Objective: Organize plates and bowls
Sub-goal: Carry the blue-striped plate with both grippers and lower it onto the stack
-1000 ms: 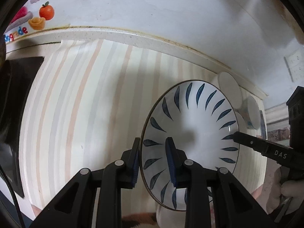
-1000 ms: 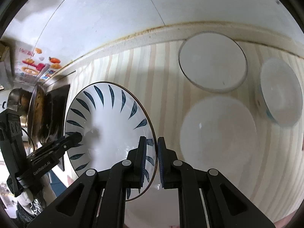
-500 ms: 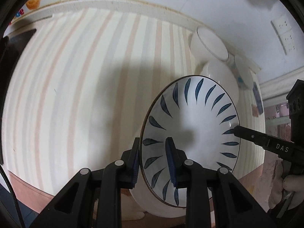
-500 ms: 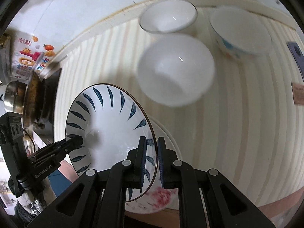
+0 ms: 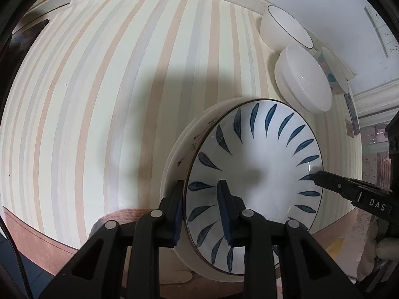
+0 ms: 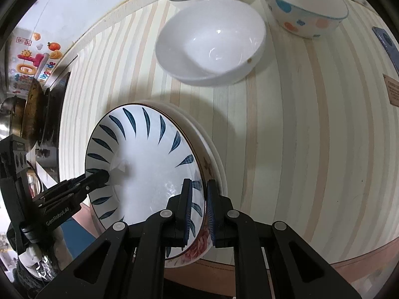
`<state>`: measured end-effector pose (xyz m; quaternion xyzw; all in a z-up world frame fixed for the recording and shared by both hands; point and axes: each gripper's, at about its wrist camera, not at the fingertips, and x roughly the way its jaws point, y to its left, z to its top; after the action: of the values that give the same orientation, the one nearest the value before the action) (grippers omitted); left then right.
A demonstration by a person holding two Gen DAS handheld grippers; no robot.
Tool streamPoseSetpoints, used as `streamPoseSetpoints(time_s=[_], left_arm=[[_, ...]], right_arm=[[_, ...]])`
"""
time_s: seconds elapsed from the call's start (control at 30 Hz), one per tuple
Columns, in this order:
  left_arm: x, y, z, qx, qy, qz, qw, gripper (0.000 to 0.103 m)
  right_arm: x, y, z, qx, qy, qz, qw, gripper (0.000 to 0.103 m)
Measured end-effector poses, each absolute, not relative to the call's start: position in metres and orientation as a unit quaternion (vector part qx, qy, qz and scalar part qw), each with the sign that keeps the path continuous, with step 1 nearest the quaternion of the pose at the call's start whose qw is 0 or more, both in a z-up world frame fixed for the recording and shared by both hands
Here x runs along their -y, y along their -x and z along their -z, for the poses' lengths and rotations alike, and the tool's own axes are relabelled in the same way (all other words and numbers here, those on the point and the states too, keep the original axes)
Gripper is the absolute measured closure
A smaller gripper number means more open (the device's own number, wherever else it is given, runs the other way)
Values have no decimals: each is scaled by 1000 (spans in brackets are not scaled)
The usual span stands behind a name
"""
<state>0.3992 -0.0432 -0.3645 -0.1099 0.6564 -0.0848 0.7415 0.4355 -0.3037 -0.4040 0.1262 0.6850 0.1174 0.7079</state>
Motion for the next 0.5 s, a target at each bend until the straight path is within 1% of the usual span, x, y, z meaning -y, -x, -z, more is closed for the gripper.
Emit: streamPoseSetpoints(time_s=[0.33,0.4,0.5], left_arm=[[53,-395,365,-653,98,70,747,80],[54,-394,367,-655,106,68,745,79],[47,-394,369,-659,124,68,739,79]], right_arm=[[293,-441,407,-685,-106,-123,710,90],[292,-439,408,-687,-111,-122,708,87],[294,-439,409,-691,-122,-123,701,87]])
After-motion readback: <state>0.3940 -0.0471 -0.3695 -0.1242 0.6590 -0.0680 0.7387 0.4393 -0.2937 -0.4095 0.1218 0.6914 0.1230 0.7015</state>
